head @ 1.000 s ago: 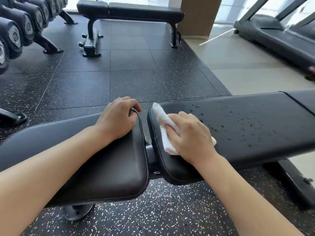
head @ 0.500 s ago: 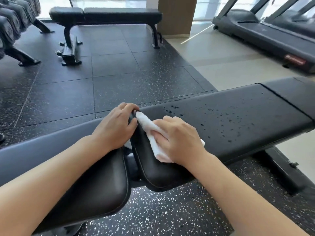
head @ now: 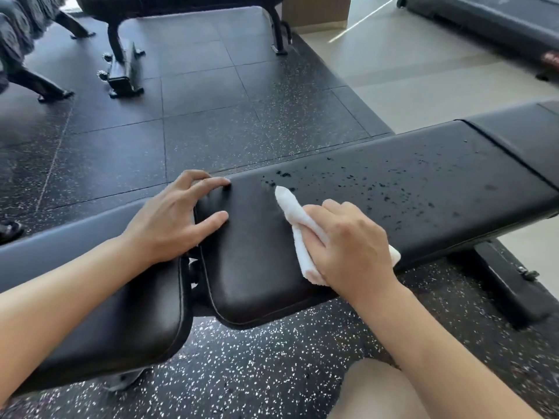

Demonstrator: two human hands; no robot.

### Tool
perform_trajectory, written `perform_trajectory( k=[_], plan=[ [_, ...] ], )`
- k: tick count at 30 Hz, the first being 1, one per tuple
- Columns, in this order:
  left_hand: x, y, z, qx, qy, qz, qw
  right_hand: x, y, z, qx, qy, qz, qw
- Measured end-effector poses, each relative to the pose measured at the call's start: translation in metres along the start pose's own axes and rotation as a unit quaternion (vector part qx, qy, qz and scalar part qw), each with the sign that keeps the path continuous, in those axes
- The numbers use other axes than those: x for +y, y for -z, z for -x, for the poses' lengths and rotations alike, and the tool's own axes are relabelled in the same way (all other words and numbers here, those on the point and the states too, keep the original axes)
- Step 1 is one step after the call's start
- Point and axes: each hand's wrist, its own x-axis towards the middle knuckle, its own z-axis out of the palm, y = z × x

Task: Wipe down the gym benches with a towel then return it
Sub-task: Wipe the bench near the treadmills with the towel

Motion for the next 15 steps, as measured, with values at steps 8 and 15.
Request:
perform_trajectory(
  k=[8,15],
  plan=[
    [0.011,0.006,0.001,-0.009,0.033,0.022,0.999,-0.061,-0.025,0.005,-0.028,0.092,-0.077,0.992],
    [0.002,0.002,-0.004,-0.005,0.026,0.041,0.999,-0.055,-0.032,0.004,-0.011,0.096,-0.093,0.991]
  ],
)
